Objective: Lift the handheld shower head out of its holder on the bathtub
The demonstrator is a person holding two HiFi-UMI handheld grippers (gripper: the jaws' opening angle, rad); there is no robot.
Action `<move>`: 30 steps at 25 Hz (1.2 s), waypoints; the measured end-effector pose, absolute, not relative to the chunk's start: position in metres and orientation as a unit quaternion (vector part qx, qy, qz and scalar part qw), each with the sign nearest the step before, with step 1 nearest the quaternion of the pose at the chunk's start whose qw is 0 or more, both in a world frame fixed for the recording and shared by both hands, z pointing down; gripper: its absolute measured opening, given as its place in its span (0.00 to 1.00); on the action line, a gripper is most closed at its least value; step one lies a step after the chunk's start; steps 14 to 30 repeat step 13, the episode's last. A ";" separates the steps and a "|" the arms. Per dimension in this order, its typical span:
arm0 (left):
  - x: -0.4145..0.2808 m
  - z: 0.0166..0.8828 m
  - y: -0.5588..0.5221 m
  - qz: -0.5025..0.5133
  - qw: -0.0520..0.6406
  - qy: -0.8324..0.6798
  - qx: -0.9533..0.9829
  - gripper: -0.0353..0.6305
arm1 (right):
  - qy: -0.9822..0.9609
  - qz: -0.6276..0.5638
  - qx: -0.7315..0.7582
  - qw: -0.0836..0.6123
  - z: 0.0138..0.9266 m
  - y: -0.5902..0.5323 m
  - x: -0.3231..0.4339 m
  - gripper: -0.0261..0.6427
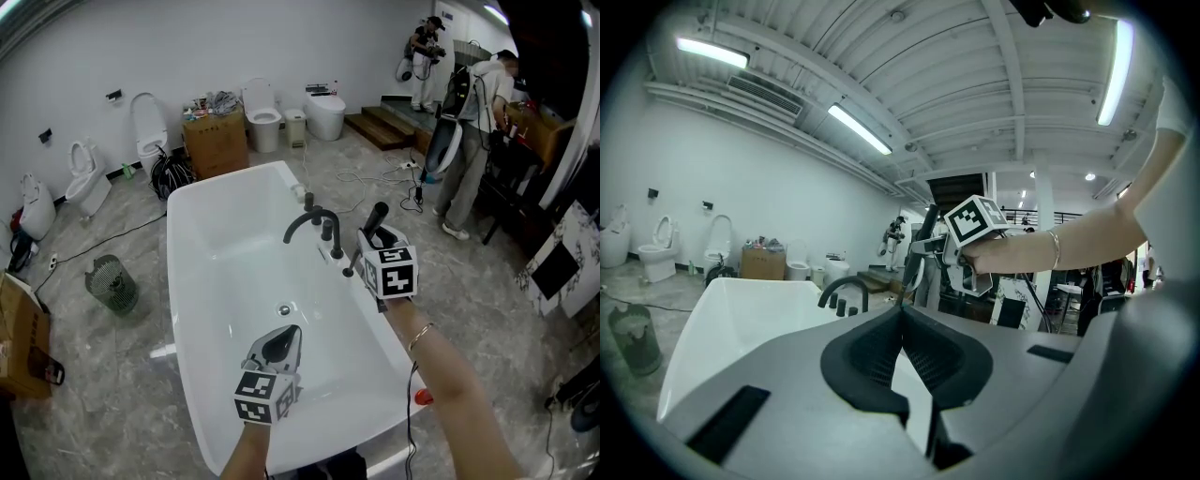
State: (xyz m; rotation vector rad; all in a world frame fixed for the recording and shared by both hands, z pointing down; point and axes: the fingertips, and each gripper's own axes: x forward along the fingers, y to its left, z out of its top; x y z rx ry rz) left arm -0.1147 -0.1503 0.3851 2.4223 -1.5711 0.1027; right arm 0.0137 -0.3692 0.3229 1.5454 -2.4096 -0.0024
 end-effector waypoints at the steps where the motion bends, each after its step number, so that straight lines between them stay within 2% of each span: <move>1: -0.115 0.385 -0.151 0.035 0.126 -0.540 0.832 0.08 | -0.833 0.001 0.535 0.138 0.324 -0.370 0.014 0.24; 30: -0.113 0.379 -0.151 0.034 0.124 -0.540 0.832 0.08 | -0.831 0.011 0.541 0.130 0.316 -0.370 0.023 0.24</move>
